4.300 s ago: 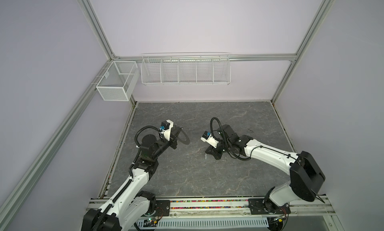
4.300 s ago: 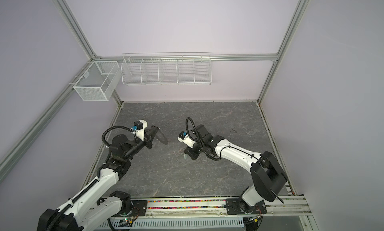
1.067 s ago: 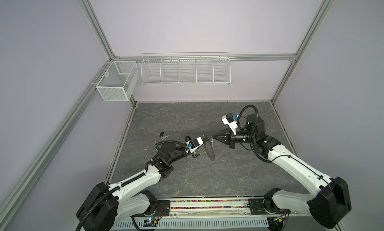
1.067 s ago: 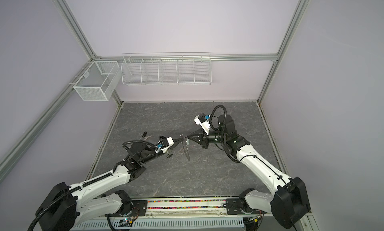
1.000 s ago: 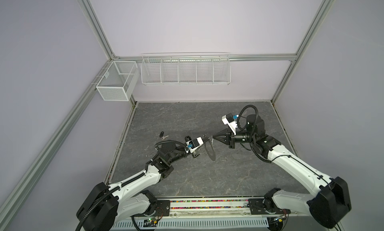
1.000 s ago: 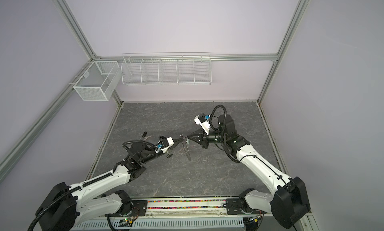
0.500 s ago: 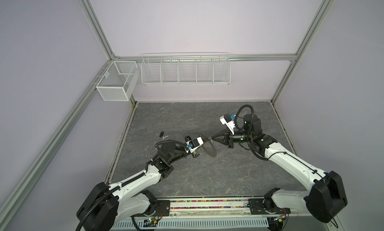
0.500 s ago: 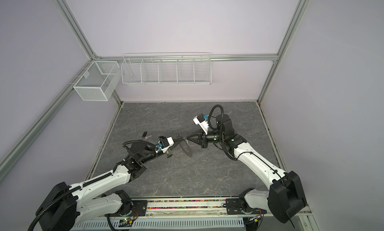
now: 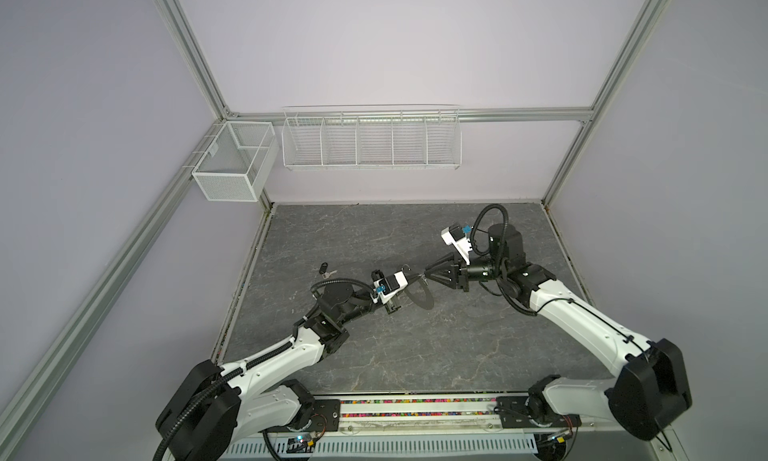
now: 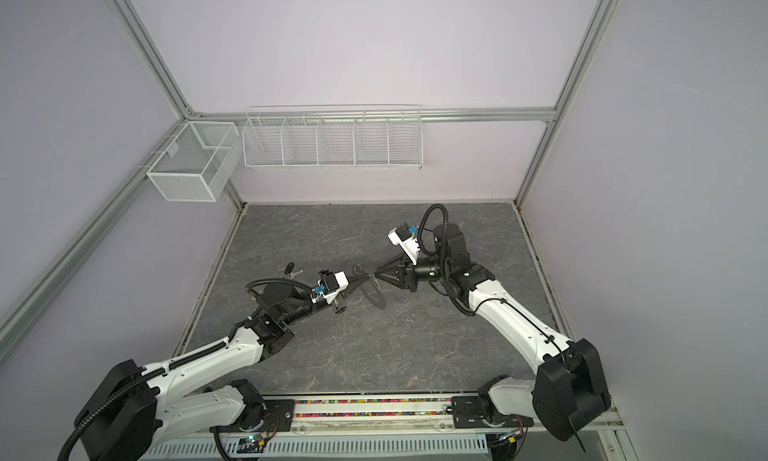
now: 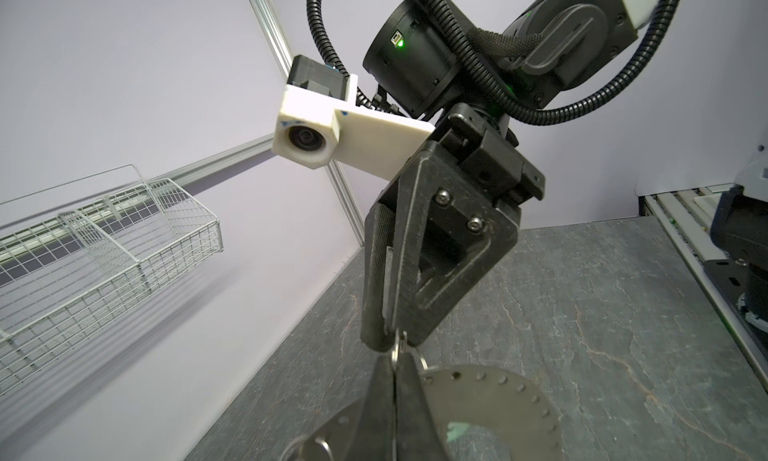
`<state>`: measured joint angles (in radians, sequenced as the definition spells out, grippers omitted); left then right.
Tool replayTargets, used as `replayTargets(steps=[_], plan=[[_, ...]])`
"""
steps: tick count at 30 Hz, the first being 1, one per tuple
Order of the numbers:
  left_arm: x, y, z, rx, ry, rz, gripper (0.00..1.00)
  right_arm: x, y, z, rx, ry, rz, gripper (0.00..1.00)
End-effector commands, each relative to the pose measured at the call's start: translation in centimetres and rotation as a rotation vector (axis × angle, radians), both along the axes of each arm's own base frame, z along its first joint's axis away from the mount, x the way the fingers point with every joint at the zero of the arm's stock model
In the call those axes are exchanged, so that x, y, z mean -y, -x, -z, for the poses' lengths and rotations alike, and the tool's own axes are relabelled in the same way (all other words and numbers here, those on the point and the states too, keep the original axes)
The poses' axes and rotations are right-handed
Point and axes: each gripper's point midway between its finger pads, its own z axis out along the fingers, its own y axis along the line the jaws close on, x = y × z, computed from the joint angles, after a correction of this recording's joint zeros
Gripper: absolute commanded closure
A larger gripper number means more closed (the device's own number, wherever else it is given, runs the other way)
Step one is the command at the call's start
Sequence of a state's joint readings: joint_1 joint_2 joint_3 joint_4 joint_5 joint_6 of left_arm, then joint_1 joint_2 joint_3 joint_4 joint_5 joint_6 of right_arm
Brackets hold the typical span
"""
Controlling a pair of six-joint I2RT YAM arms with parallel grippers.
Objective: Put the keys on the keyring
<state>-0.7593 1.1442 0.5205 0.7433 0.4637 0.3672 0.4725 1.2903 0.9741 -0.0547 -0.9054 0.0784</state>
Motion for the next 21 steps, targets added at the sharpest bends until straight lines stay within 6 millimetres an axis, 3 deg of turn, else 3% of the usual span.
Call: replayTargets(steps=[1, 10, 21], plan=[[0.6, 0.4, -2.0, 0.000, 0.048, 0.051, 1.00, 1.2, 1.1, -1.7, 0.190, 0.032, -0.005, 0.65], [0.9, 0.4, -2.3, -0.078, 0.102, 0.116, 1.00, 2.8, 4.2, -1.4, 0.471, 0.087, -0.092, 0.63], [1.5, 1.3, -2.3, -0.103, 0.111, 0.194, 1.00, 2.3, 3.7, -0.9, 0.513, 0.095, -0.143, 0.70]])
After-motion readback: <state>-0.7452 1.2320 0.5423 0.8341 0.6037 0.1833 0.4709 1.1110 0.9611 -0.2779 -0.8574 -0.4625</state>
